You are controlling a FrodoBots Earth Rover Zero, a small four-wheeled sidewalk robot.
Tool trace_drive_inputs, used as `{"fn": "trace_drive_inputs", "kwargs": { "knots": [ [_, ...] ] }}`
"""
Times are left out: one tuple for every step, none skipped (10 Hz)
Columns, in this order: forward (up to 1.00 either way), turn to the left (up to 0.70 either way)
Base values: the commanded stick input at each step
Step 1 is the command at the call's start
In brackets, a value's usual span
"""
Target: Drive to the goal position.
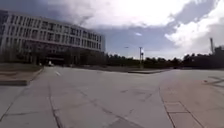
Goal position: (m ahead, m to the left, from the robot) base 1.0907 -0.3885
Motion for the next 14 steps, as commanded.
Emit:
{"fn": "trace_drive_inputs", "kwargs": {
  "knots": [
    [0.50, 0.01],
    [0.50, 0.01],
    [0.50, 0.01],
    [0.50, 0.01],
    [0.50, 0.01],
    [0.50, 0.01],
    [0.50, 0.01],
    [0.50, 0.01],
    [0.50, 0.01],
    [0.50, 0.01],
    [0.50, 0.01],
    [0.50, 0.01],
    [0.50, 0.01],
    [0.50, 0.01]
  ]
}}
